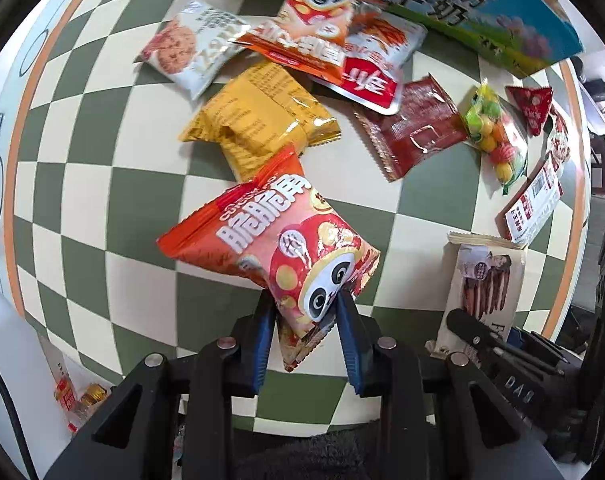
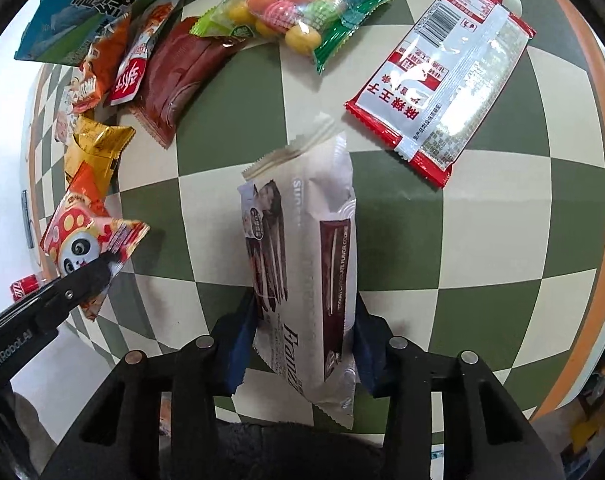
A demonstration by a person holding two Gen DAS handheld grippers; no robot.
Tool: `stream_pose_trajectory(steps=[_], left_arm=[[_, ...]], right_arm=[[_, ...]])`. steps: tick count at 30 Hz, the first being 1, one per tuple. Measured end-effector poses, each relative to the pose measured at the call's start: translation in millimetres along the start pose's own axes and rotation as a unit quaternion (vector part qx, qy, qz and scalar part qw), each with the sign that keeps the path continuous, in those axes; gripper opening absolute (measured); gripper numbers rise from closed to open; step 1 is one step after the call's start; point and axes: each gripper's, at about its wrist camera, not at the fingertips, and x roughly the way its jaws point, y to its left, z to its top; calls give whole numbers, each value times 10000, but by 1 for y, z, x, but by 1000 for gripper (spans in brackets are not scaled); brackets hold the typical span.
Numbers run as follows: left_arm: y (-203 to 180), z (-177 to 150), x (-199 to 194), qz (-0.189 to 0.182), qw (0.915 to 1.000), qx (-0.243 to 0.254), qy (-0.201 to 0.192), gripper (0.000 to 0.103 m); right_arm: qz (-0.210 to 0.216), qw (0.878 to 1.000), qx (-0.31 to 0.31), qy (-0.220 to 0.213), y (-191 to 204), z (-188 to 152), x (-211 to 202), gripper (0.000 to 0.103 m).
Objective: Organize snacks
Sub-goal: 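Lift the Franzzi pack with the right tool while the left tool lifts the orange bag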
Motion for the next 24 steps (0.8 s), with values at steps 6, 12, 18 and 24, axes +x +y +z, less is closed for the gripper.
stream_pose_trajectory(steps=[6, 12, 18, 24], left_arm=[[18, -4, -23, -128, 9998, -89, -153, 26], [17, -7, -53, -261, 9987, 83, -421, 22], [13, 8, -57, -255, 9981, 264, -488, 21], [22, 14, -46, -457, 9986, 39, -255, 18]], right_arm=[[154, 9998, 54, -90, -8, 3, -21, 45], [342, 9988, -89, -329, 18, 7, -34, 39], [522, 9968, -314, -508, 34, 9, -62, 33], [588, 9968, -213, -497, 35, 12, -63, 33]])
